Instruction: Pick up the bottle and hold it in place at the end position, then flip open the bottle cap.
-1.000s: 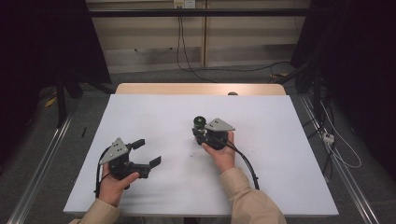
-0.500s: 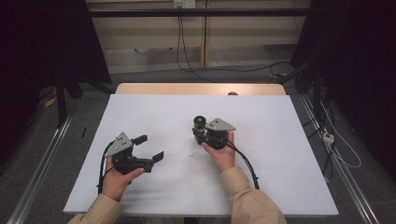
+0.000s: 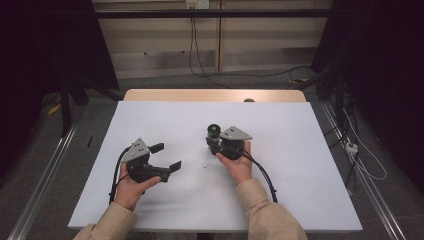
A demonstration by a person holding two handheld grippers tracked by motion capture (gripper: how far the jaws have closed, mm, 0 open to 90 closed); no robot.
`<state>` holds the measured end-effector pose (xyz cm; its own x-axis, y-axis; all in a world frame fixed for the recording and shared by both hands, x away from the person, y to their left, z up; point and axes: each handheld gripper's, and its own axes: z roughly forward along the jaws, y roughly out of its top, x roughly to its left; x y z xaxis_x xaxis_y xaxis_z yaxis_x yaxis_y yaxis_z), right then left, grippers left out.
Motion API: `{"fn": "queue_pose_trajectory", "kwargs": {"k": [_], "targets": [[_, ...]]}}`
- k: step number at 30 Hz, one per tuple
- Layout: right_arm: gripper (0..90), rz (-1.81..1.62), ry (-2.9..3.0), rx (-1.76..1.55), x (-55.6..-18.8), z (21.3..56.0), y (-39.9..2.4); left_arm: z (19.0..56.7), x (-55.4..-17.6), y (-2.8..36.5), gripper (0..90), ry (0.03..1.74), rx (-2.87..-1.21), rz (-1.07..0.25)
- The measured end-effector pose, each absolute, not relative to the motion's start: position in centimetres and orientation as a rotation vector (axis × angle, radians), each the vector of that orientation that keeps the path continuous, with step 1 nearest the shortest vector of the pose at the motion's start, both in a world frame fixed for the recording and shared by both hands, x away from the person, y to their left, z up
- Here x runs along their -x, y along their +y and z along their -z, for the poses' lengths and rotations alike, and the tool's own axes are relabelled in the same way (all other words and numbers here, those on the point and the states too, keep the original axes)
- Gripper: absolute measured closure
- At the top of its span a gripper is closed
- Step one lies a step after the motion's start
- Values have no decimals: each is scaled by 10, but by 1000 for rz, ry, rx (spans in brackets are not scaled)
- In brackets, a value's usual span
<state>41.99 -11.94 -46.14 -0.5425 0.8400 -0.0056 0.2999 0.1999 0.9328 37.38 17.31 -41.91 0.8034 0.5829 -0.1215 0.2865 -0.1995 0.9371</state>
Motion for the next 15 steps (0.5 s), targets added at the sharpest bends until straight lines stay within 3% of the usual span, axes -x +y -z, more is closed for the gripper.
{"fn": "queue_pose_trajectory", "kwargs": {"k": [9,15], "targets": [[534,-1338,1953,-1057,-420,462,-120,417,-379,167,95,670,-1805,-302],[533,-1339,1953,-1061,-421,462,-120,415,-384,163,279,654,-1800,-275]]}}
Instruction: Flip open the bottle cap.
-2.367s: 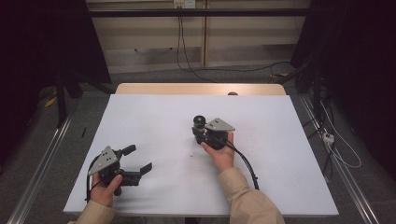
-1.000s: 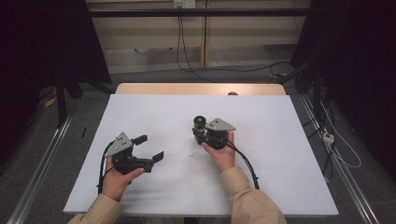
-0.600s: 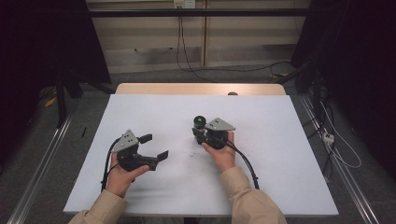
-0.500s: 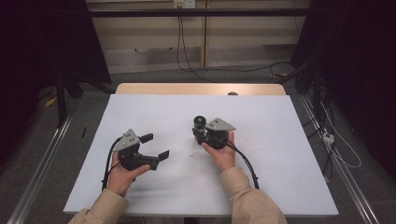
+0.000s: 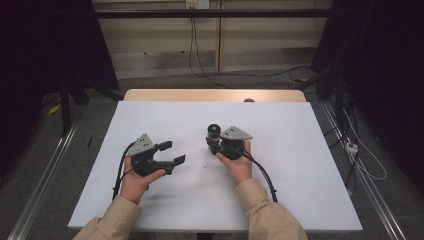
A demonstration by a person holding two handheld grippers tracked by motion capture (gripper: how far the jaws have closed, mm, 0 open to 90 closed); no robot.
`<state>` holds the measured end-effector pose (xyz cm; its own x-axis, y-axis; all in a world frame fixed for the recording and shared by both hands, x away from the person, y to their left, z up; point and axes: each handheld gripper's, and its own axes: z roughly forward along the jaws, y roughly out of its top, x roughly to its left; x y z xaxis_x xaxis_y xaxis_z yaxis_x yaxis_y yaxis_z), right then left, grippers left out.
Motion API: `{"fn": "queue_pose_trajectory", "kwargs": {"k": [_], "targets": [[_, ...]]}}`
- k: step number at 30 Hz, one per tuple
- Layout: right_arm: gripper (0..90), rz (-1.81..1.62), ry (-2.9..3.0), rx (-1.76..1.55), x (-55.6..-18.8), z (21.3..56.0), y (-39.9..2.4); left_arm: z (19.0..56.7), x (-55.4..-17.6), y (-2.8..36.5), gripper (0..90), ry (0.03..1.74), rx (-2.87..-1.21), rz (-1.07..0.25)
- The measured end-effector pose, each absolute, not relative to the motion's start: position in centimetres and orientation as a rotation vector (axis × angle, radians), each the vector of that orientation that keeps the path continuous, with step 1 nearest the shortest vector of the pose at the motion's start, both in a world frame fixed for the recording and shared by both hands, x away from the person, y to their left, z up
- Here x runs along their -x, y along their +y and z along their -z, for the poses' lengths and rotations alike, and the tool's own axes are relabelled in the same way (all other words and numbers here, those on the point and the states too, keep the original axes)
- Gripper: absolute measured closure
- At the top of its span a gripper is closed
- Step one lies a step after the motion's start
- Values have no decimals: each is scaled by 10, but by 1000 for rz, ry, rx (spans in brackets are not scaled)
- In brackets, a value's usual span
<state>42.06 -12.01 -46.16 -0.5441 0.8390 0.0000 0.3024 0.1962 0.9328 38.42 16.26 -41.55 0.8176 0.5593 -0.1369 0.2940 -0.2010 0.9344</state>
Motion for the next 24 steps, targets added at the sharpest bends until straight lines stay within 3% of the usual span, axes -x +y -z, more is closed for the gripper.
{"fn": "queue_pose_trajectory", "kwargs": {"k": [3,6,21,24], "targets": [[534,-1338,1957,-1065,-421,461,-120,414,-389,159,450,635,-1810,-267],[534,-1337,1960,-1063,-421,461,-120,414,-392,156,534,651,-1810,-283],[534,-1339,1959,-1063,-421,461,-120,410,-406,143,592,673,-1821,-297],[534,-1339,1958,-1064,-421,461,-120,408,-409,136,641,653,-1823,-272]]}}
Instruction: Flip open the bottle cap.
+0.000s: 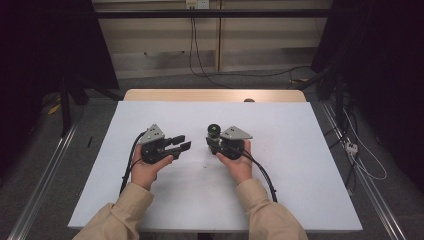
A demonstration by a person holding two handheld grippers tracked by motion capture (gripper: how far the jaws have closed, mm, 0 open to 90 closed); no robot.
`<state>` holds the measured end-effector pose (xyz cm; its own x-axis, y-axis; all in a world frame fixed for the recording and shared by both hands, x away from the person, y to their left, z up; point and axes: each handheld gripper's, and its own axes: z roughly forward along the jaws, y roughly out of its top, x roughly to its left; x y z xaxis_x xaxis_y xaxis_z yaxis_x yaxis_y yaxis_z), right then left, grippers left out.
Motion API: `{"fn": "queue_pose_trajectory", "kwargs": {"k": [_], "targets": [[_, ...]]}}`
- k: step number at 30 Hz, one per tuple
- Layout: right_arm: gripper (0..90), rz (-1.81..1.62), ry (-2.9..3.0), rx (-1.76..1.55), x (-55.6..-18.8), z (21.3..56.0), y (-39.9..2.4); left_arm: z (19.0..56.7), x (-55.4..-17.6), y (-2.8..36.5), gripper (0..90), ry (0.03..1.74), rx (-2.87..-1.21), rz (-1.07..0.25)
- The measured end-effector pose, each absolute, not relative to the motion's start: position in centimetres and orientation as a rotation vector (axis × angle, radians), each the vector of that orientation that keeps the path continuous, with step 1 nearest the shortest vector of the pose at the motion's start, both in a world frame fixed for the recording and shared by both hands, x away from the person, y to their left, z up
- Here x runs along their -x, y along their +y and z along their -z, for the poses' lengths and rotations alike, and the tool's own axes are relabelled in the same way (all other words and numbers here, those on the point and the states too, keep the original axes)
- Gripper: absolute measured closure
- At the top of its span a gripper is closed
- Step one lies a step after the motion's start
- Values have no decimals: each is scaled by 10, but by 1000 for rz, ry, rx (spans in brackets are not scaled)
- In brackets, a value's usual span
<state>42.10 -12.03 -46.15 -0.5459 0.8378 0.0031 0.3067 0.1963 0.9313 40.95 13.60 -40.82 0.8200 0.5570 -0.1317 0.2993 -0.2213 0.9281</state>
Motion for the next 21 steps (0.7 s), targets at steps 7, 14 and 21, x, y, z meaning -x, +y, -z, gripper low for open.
{"fn": "queue_pose_trajectory", "kwargs": {"k": [7,14,21], "targets": [[534,-1341,1958,-1066,-421,462,-120,408,-415,126,775,635,-1853,-243],[534,-1343,1957,-1066,-421,462,-120,406,-418,118,870,607,-1878,-228],[534,-1341,1957,-1065,-421,462,-120,408,-421,112,900,611,-1891,-222]]}}
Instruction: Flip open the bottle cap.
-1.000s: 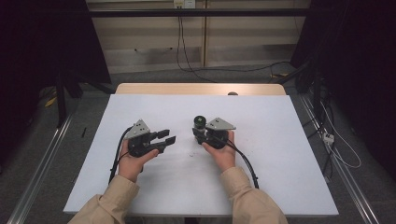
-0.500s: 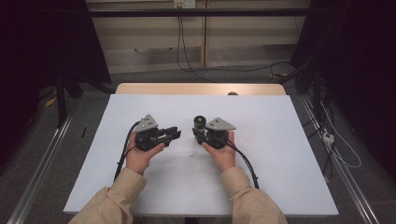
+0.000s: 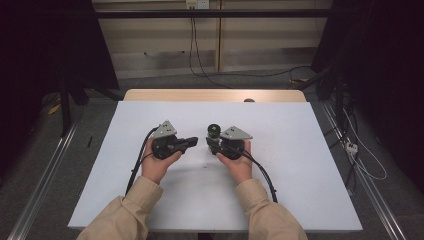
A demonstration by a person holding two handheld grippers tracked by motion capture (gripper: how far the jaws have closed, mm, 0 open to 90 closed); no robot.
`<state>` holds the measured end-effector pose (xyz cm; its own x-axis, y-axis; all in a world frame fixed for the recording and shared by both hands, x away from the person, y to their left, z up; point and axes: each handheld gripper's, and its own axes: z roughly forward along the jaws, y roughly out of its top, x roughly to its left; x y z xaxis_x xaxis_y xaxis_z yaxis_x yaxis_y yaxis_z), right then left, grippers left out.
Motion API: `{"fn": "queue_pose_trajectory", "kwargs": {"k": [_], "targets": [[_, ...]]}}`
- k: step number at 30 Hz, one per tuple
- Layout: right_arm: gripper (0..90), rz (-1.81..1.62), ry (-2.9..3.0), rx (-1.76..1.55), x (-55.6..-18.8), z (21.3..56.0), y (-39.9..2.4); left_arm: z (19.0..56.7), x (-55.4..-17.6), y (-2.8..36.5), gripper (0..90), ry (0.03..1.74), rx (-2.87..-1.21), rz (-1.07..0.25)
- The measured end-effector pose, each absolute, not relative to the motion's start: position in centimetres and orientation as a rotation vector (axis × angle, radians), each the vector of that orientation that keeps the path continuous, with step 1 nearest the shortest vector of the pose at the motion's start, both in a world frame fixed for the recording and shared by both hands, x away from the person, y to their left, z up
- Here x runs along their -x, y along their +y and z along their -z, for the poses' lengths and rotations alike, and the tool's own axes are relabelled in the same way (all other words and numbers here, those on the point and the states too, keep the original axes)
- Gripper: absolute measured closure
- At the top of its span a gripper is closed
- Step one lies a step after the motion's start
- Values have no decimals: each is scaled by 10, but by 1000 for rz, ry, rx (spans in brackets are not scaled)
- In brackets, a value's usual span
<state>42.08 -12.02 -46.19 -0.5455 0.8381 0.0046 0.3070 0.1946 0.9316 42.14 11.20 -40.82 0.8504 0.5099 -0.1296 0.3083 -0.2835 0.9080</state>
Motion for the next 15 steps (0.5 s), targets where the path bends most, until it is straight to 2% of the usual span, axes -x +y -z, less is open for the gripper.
{"fn": "queue_pose_trajectory", "kwargs": {"k": [15], "targets": [[534,-1341,1957,-1066,-421,462,-120,409,-427,100,900,613,-1916,-220]]}}
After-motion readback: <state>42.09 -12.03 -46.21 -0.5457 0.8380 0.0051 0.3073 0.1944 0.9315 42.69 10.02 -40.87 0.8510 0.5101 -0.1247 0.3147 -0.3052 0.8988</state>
